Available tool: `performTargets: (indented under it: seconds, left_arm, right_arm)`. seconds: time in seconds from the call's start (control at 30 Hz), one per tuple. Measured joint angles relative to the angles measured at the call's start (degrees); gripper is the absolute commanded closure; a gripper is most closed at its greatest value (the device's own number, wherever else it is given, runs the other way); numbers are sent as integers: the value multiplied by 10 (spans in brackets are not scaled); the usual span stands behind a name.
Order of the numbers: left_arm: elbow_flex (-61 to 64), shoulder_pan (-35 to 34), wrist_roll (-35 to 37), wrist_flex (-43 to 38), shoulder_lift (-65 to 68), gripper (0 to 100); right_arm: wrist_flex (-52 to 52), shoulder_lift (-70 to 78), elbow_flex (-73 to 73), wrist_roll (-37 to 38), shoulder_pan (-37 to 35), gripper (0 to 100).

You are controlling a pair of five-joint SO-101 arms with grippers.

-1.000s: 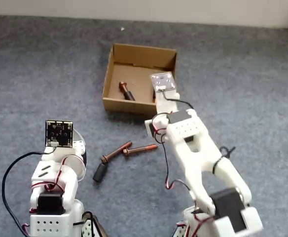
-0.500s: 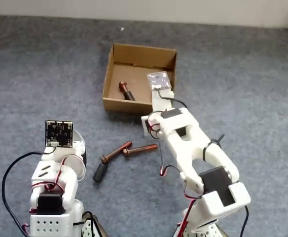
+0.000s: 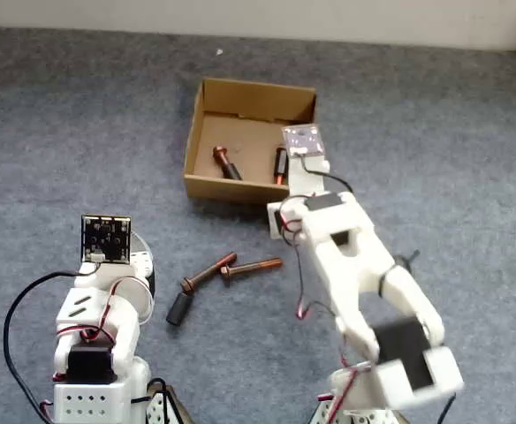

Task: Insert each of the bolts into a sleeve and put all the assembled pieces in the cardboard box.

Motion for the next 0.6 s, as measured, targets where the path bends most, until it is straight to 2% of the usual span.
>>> performTargets:
  seconds: [0.2, 0.33, 0.47, 0.6]
  left_arm:
    - [0, 0, 0, 0, 0, 993]
    - [0, 0, 0, 0, 0, 993]
    - [0, 0, 0, 0, 0, 993]
    - [0, 0, 0, 0, 0, 993]
  right_arm:
    - [54, -172, 101, 0, 0, 992]
    - [98, -232, 155, -4, -1, 992]
    - [166, -244, 161, -78, 12, 985]
    - [210, -244, 161, -122, 29, 804]
